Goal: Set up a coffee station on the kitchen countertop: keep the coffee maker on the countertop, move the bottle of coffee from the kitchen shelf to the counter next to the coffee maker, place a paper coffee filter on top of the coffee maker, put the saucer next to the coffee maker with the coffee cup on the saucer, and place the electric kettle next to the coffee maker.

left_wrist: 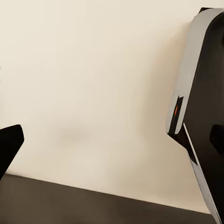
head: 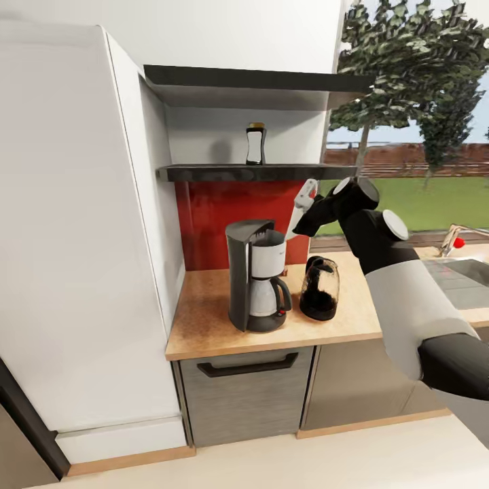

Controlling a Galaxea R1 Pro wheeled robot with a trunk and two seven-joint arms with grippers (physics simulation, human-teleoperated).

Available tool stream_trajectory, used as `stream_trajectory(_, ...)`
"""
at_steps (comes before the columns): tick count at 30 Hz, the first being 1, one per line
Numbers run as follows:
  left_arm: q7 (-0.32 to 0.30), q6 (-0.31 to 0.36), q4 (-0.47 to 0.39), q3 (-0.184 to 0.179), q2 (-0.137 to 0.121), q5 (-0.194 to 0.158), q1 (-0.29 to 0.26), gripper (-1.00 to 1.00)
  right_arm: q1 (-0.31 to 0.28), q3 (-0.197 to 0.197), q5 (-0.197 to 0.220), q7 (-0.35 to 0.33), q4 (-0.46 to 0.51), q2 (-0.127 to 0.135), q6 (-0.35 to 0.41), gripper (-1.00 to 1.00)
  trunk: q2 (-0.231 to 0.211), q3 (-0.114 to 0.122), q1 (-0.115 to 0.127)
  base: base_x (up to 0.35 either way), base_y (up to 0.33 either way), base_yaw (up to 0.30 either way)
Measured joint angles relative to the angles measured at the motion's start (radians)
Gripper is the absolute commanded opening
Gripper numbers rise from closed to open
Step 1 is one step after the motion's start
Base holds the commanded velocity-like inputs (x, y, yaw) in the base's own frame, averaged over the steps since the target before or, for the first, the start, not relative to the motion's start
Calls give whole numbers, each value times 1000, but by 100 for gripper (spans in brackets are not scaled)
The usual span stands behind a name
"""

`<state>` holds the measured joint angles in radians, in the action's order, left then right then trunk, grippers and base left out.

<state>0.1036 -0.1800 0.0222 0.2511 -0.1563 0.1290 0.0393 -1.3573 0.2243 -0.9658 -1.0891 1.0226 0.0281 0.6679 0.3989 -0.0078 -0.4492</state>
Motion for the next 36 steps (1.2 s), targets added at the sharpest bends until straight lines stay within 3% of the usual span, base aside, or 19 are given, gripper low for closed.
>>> stream_trajectory(10, 0, 0, 0, 0, 0, 0, 1, 100, 0, 0, 0, 2, -62, -1, 0, -100, 0, 0, 0, 45, 25, 0)
stream_trajectory(23, 0, 1, 1, 0, 1, 0, 1, 100, 0, 0, -1, 2, -65, 0, 1, -100, 0, 0, 0, 176, 106, 0)
stream_trajectory(36, 0, 3, 1, 0, 3, 0, 2, 100, 2, 0, -2, 2, -65, 1, 1, -100, 0, 0, 0, 43, 6, 0)
